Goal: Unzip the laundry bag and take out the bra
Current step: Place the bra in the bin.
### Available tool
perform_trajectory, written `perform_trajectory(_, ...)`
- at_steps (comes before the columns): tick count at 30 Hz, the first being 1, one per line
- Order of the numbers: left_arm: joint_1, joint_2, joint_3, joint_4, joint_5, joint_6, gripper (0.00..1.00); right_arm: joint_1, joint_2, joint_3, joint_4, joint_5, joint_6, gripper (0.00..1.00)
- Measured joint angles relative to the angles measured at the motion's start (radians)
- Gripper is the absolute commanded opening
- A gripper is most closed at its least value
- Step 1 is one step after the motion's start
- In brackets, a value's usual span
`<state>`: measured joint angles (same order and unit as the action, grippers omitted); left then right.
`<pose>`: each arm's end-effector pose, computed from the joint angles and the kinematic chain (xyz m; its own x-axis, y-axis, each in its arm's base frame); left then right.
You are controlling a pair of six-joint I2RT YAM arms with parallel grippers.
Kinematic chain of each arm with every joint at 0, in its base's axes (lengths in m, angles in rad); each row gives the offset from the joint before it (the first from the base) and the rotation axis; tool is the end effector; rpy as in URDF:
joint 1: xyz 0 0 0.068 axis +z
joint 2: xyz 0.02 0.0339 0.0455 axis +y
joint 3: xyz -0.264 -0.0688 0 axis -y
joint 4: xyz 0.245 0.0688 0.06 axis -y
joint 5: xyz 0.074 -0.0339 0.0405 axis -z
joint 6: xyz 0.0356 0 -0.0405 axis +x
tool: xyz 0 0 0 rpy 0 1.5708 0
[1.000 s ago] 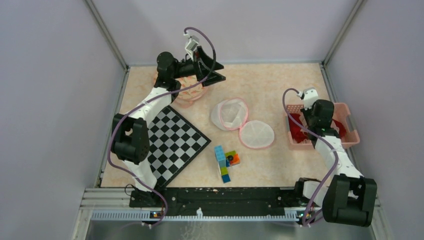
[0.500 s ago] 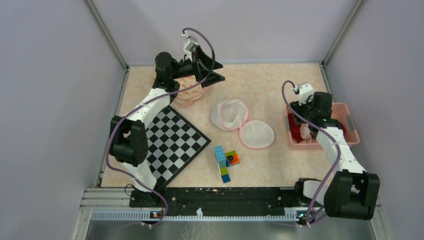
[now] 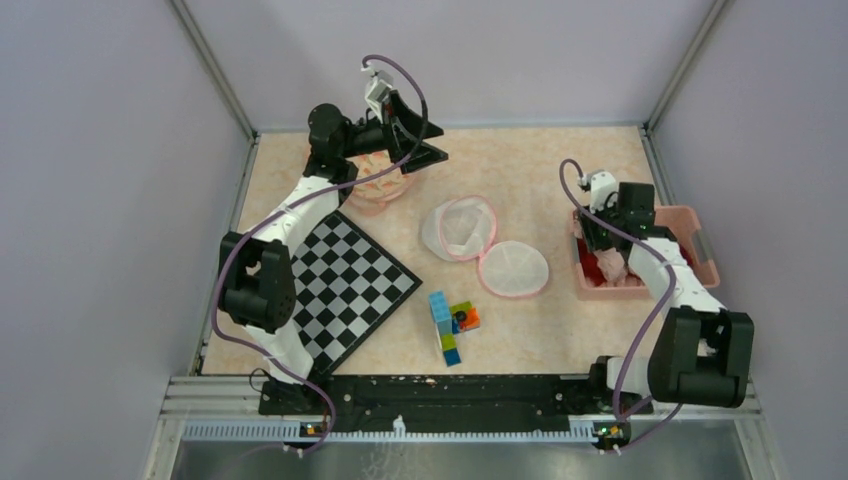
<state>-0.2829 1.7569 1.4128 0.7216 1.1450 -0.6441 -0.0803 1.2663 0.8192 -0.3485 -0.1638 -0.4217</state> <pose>0.3771 -0.1434 0.3795 -0.2744 -0.1785 -0.9449 0.9548 0.0664 -0.2898 0.2637 -0.0154 0.2356 -0.6354 -0.3540 -0.6862 -0.3230 0.9291 -0.1802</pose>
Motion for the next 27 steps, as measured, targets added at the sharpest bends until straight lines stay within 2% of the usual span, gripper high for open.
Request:
perform_trajectory(12,0.013,-0.001,-0.026,-0.005,0.002,-0.002,0.99,0.0,0.127,0.0,0.029,0.069,-0.024,0.41)
perform_trajectory(21,0.015,-0.014,-0.027,-0.134,-0.02,0.09,0.99,-0.003,0.128,0.002,0.002,0.097,-0.076,0.35)
perform_trajectory(24,0.015,-0.017,-0.027,-0.166,-0.031,0.114,0.99,-0.022,0.129,0.002,0.0,0.111,-0.101,0.42)
perform_trajectory(27,0.015,-0.018,-0.027,-0.184,-0.039,0.127,0.99,-0.05,0.13,0.01,-0.022,0.095,-0.109,0.6)
